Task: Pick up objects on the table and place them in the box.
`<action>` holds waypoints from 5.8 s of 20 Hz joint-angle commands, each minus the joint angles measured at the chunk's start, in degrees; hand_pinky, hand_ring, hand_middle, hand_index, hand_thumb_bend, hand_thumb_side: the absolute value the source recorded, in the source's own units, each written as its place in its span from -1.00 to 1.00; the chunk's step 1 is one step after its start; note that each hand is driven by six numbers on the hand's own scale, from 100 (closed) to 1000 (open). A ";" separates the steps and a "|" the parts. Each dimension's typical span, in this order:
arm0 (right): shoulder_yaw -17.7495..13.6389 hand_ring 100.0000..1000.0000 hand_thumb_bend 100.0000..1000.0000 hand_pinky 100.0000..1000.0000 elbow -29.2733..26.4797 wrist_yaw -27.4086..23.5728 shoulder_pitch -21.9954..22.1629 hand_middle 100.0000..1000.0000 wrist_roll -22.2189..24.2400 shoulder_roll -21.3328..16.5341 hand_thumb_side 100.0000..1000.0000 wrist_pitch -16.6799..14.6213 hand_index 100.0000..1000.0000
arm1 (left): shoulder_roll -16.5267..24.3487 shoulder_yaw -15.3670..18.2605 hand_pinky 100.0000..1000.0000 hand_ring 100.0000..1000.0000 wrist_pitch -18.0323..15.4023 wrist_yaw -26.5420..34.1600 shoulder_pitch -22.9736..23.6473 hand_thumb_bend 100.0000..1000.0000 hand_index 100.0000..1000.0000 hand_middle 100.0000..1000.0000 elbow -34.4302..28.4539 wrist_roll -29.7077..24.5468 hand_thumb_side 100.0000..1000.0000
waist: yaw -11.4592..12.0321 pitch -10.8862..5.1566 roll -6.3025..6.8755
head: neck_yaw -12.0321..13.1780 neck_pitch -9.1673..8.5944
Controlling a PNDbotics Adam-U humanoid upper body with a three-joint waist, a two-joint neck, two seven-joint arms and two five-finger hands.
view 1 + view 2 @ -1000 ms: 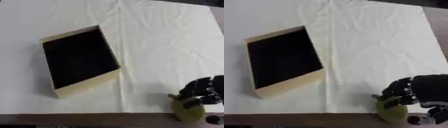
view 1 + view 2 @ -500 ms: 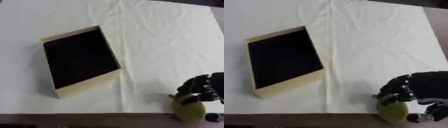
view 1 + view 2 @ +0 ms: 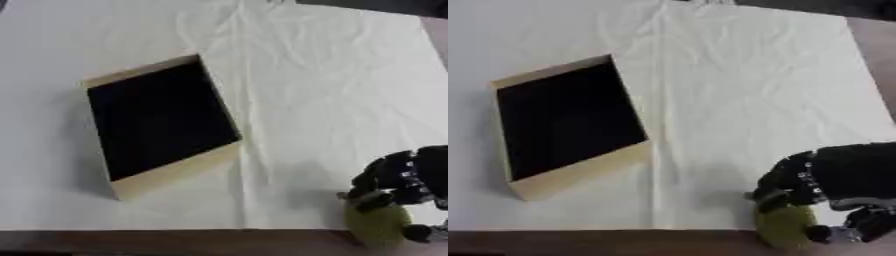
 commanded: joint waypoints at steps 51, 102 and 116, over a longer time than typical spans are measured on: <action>1.47 0.60 -0.95 0.60 -0.84 -3.31 -2.63 0.41 15.19 0.78 -1.00 7.64 0.79 | 0.07 0.16 0.00 0.30 0.17 0.40 -1.20 0.77 0.34 0.30 -0.85 -0.28 0.46 | 0.83 1.94 1.58 | 0.09 -1.70; -1.22 -0.05 -1.00 0.13 -0.84 -13.56 -2.67 -0.56 -3.91 0.58 -1.00 7.53 -0.32 | 0.12 1.06 -0.02 0.26 0.35 -0.03 -0.92 0.74 0.34 0.26 -0.85 1.01 0.46 | 0.22 1.34 1.27 | 0.94 -1.35; -3.81 -0.06 -1.00 0.15 -0.84 -8.75 -5.51 -0.55 -11.84 0.30 -1.00 3.72 -0.32 | 0.21 1.16 -0.02 0.26 0.38 -0.15 -0.76 0.74 0.34 0.26 -0.85 1.23 0.46 | 0.11 1.23 1.27 | 0.91 -1.30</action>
